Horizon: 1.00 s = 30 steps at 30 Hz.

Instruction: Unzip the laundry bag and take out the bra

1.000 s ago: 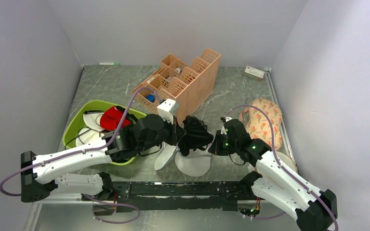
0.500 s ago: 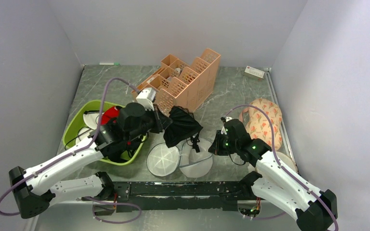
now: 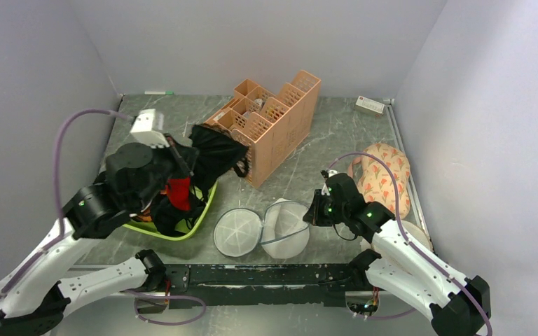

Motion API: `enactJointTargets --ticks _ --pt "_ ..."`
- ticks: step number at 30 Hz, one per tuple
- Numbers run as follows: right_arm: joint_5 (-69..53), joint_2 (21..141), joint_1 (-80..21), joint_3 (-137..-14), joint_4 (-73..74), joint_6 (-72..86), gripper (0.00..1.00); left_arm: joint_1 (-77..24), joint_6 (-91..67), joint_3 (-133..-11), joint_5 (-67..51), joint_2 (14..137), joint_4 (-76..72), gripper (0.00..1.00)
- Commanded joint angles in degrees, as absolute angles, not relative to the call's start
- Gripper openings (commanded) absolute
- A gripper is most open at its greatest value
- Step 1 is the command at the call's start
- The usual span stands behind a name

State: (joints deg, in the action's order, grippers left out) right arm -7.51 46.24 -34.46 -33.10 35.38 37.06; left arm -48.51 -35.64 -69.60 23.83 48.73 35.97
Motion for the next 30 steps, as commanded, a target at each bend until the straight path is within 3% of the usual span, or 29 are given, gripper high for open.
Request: enactJointTargets --ticks 1,12,17,30 --pt "-7.24 46.39 -34.49 -32.92 34.60 36.74 0.00 -48.08 -31.57 -74.64 38.39 45.64 45.24 0.07" --pt "-8.08 47.80 -34.51 -33.03 33.29 36.66 0.00 -48.08 -43.99 -71.37 46.67 50.52 61.31 0.07" --pt "-7.92 47.42 -34.48 -33.45 34.40 36.41 0.00 -46.84 -46.14 -66.13 48.54 55.50 61.52 0.07" --pt "-7.04 45.62 -34.52 -34.39 36.91 36.43 0.00 -16.53 -32.81 -51.73 25.34 62.62 43.74 0.07"
